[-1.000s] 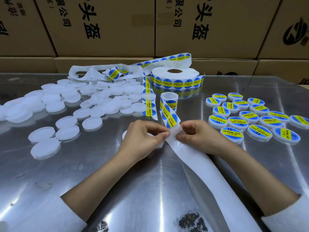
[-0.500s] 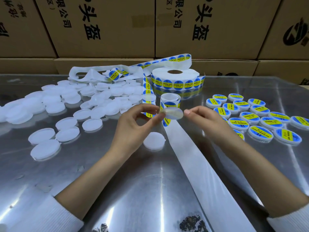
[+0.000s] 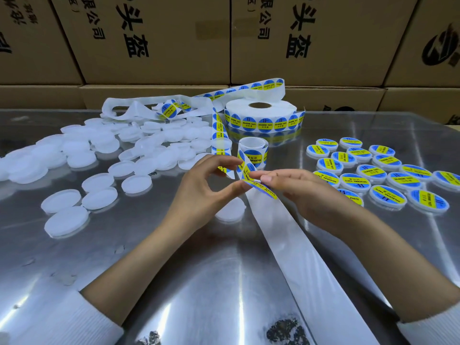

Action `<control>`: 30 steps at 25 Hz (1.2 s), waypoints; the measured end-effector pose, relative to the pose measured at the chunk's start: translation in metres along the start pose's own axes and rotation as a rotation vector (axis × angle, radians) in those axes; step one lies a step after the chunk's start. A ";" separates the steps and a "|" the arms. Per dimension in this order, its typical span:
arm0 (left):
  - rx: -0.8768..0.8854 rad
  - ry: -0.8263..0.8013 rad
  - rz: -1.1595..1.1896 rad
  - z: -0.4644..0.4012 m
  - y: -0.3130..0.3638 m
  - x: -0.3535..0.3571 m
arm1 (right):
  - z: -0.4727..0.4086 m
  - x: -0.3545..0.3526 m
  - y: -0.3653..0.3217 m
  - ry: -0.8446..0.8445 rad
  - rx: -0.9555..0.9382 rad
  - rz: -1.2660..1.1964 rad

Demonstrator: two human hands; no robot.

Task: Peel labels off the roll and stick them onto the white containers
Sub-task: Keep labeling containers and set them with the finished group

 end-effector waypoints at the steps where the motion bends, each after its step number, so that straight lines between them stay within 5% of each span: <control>1: 0.006 -0.011 -0.015 -0.001 -0.001 0.000 | 0.000 0.000 0.001 0.002 0.002 -0.008; 5: 0.130 -0.074 -0.299 -0.002 -0.007 -0.001 | -0.003 -0.016 0.004 0.173 0.002 0.030; 10: -0.089 -0.405 -0.715 0.005 -0.043 0.005 | -0.004 -0.034 0.005 0.342 0.009 0.020; 17: 0.176 -0.032 -0.425 -0.001 -0.006 -0.004 | -0.001 -0.021 0.003 0.293 -0.009 -0.047; 22: 0.377 -0.013 -0.376 0.009 0.026 0.004 | 0.003 -0.007 0.005 0.173 0.054 -0.113; 30: 0.382 -0.027 -0.407 0.011 0.033 0.006 | 0.004 -0.006 0.006 0.176 0.071 0.045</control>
Point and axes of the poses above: each hand's wrist, its own z-axis away from the middle knuckle, its own x-axis out of the palm, y = z × x, the point moved 7 cm from there along -z, towards the middle knuckle, and after that the axes turned 9 degrees about y, right-handed, at the moved point
